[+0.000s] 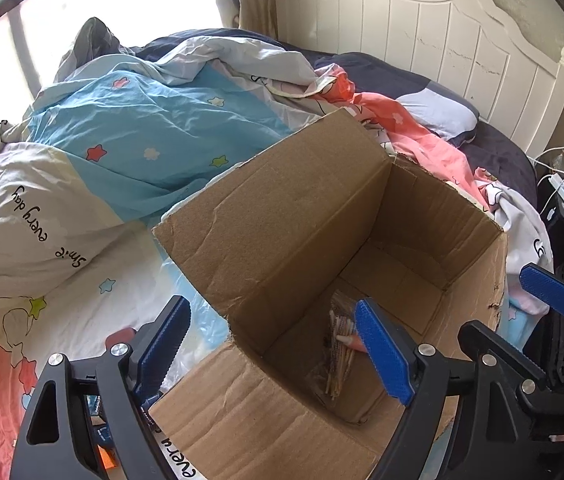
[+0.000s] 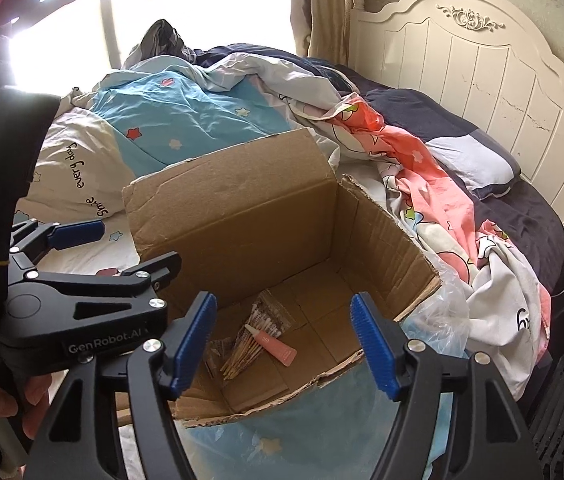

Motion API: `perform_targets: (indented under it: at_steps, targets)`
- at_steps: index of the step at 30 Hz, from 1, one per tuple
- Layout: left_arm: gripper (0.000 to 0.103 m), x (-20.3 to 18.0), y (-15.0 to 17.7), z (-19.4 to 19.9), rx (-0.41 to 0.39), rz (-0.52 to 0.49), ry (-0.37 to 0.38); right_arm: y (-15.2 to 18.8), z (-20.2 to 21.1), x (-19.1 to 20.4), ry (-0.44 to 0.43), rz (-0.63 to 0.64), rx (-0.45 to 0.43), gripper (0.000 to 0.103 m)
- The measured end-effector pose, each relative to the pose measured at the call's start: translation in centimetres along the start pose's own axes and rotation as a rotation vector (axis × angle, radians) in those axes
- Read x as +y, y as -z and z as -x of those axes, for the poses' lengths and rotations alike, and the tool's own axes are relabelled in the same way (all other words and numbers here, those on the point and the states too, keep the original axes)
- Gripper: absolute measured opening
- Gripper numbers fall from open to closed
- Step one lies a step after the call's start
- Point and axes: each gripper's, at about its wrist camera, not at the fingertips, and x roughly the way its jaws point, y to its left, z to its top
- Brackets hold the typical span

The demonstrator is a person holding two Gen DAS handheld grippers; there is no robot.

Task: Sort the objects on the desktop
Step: 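Open both tools to drop the tube and toothpick bag into the box, then move both tools back toward the remaining items on the bed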

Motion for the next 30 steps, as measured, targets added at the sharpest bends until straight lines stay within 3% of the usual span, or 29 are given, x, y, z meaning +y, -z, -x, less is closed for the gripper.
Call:
perform_targets:
  at_steps: [10, 19, 30]
  targets:
    - [0.098, 1.3, 2.2, 1.7, -0.001, -0.04, -0.056, 1.7, 1.1, 2.2, -0.002, 0.052, 0.027, 0.078]
    - [0.103, 3.9, 4.7, 4.2, 0.006, 0.024, -0.056, 2.3, 3.3, 5.0, -0.005, 0.088, 0.018, 0.079]
    - [0.103, 6.7, 7.8, 6.8, 0.026, -0.018, -0.118, 3.7, 4.8, 9.2, -0.021, 0.148, 0.025, 0.079]
